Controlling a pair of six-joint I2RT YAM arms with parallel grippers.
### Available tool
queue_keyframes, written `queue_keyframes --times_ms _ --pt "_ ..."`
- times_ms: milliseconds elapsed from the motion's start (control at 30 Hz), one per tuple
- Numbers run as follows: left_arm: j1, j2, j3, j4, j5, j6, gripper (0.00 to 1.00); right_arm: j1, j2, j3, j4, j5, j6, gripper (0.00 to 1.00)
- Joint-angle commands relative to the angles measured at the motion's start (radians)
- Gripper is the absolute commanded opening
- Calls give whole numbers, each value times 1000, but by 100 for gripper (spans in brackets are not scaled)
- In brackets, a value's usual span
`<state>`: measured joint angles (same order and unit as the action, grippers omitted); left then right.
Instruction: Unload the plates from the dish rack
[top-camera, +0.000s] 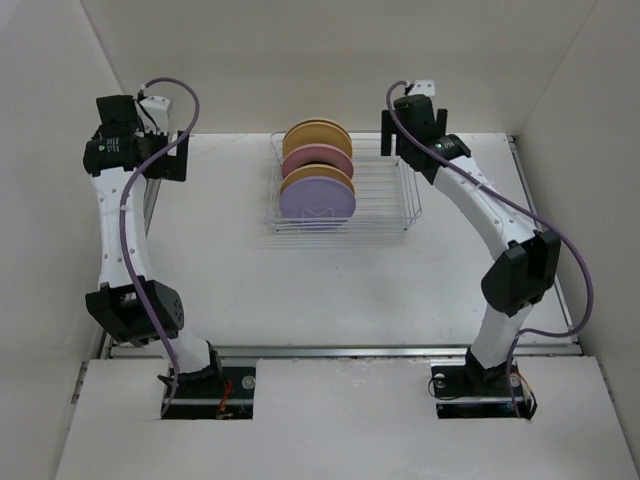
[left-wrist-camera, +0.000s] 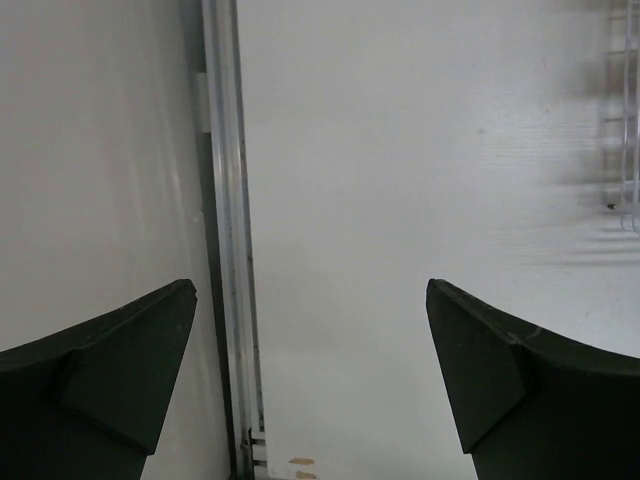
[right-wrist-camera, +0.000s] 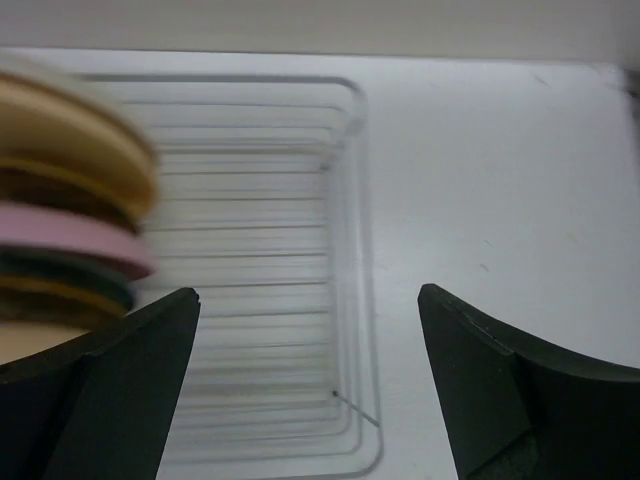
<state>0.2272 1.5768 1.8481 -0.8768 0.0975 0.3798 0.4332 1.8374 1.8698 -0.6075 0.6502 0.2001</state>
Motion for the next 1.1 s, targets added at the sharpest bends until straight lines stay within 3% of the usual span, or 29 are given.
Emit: queue_keyframes --times_ms 0,67,200,333,567,767,933,1033,1067 --pt "-29 14 -7 -41 -49 42 100 10 -167 -26 362 -703 -281 97" --pt "-48 23 -7 -40 -9 8 100 22 -158 -12 275 -942 -390 97" --pt "-66 60 -29 -40 54 -65 100 32 -138 -49 226 -1093 -399 94" --pt "-107 90 -65 -19 82 -101 100 74 -78 -55 168 -1094 -435 90" --pt "-212 208 5 -28 97 -154 100 120 23 17 103 -1045 -499 62" --pt "-226 333 111 -59 212 -242 100 142 66 8 94 -937 -521 56" --pt "-307 448 186 -68 212 -277 100 151 123 26 112 -879 -530 48" --pt "-338 479 195 -68 203 -286 100 151 135 35 112 -850 -530 38" --pt "-353 494 204 -68 194 -286 100 160 135 35 112 -850 -530 28"
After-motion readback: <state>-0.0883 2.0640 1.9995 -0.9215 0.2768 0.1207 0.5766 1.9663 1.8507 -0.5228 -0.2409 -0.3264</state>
